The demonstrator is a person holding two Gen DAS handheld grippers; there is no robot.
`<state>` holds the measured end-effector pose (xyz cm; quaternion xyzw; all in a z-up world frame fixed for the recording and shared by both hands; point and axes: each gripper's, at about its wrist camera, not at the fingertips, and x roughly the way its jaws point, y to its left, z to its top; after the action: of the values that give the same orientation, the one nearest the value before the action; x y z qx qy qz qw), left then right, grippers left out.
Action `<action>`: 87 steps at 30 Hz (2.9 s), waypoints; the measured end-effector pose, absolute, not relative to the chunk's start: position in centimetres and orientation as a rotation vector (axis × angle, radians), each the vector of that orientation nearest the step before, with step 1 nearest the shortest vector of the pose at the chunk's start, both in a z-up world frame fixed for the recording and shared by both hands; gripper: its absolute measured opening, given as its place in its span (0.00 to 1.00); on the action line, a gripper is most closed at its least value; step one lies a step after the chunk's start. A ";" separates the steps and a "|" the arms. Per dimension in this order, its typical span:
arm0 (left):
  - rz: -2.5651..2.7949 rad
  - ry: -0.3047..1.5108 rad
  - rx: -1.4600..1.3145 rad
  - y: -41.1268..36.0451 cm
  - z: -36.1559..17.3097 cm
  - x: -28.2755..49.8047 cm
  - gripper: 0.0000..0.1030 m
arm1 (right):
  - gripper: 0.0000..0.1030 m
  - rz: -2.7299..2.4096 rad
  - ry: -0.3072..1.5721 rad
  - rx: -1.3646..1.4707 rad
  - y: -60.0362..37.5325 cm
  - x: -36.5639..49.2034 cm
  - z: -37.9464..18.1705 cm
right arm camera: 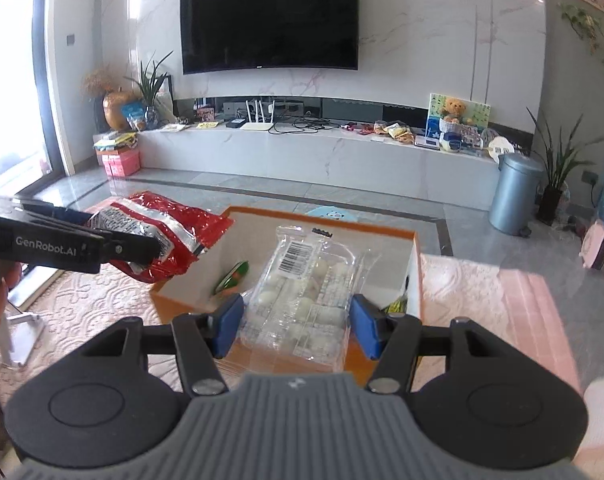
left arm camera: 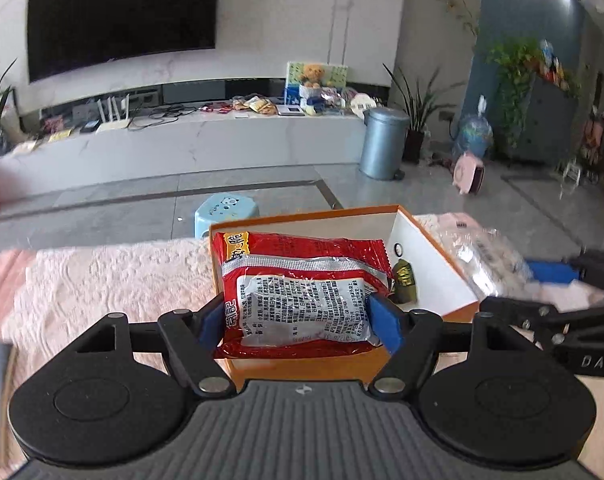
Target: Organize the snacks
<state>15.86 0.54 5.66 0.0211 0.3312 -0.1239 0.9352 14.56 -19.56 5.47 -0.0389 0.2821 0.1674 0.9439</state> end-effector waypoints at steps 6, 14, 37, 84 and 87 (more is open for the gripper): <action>-0.244 0.751 0.106 -0.7 4.2 20.0 0.78 | 0.55 0.357 0.603 -0.126 -19.0 19.4 6.3; -0.181 0.850 0.169 -1.4 0.5 25.4 0.77 | 0.55 0.373 0.734 -0.146 -17.8 26.5 3.4; -0.102 0.916 0.453 -5.0 -5.2 30.4 0.84 | 0.55 0.269 1.031 -0.261 -15.9 37.8 -5.8; -0.047 0.762 0.182 -2.2 7.5 22.8 0.96 | 0.73 0.217 0.899 -0.213 -17.1 28.4 6.0; -0.051 0.709 0.170 -2.2 9.9 21.0 0.96 | 0.81 0.212 0.860 -0.204 -17.3 26.6 8.2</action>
<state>21.03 -2.23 9.90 0.0833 0.3467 -0.0251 0.9339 26.57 -17.27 8.21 -0.0985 0.4152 0.1024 0.8986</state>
